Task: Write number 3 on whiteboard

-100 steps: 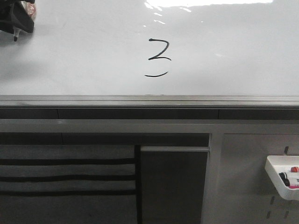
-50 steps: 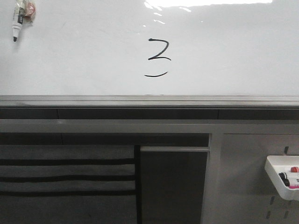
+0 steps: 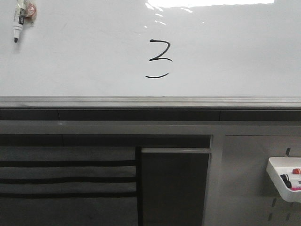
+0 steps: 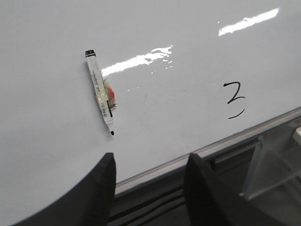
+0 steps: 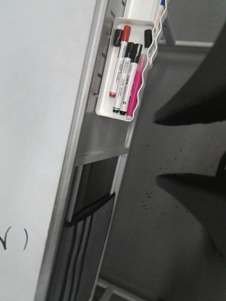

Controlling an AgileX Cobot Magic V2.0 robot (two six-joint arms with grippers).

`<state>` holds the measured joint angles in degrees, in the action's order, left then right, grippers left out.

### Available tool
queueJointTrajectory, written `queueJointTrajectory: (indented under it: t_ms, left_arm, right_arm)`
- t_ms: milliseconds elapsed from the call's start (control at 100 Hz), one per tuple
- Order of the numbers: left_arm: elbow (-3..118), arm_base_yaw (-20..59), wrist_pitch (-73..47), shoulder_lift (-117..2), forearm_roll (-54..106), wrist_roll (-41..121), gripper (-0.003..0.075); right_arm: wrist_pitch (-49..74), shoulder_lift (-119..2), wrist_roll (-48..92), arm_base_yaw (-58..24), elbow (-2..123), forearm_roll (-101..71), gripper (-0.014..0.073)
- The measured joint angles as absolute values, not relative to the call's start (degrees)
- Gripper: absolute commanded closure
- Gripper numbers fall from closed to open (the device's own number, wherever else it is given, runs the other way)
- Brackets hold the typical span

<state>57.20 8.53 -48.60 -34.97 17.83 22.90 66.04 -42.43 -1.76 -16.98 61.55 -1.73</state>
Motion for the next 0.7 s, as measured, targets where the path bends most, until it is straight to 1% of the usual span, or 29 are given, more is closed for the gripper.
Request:
queueJointTrajectory:
  t_ms: [80, 200, 220, 350, 550, 700]
  left_arm:
    - [53.63, 8.53, -48.87, -29.89, 17.83, 20.26, 0.0406]
    - [48.44, 8.53, -49.45, -23.65, 18.27, 17.74, 0.0406]
    - [47.68, 8.53, -49.59, -22.7, 18.59, 17.61, 0.0406]
    - [44.22, 8.53, -49.69, -18.14, 19.88, 17.09, 0.0415]
    - [42.38, 8.53, -49.68, -16.4, 20.3, 16.96, 0.0527]
    - [41.76, 8.53, -49.68, -16.18, 20.3, 16.85, 0.0589]
  right_arm:
    - [61.72, -39.47, -3.87, -16.98, 57.17, -1.73, 0.051]
    - [55.01, -34.59, -5.19, -16.98, 48.56, -1.7, 0.0657]
    - [54.03, -33.76, -5.29, -16.98, 47.62, -1.7, 0.067]
    - [49.31, -29.76, -5.55, -16.98, 39.56, -1.7, 0.0668]
    - [46.99, -28.75, -5.65, -16.98, 31.55, -1.61, 0.0668]
    - [46.96, -28.75, -5.67, -16.98, 29.71, -1.61, 0.0668]
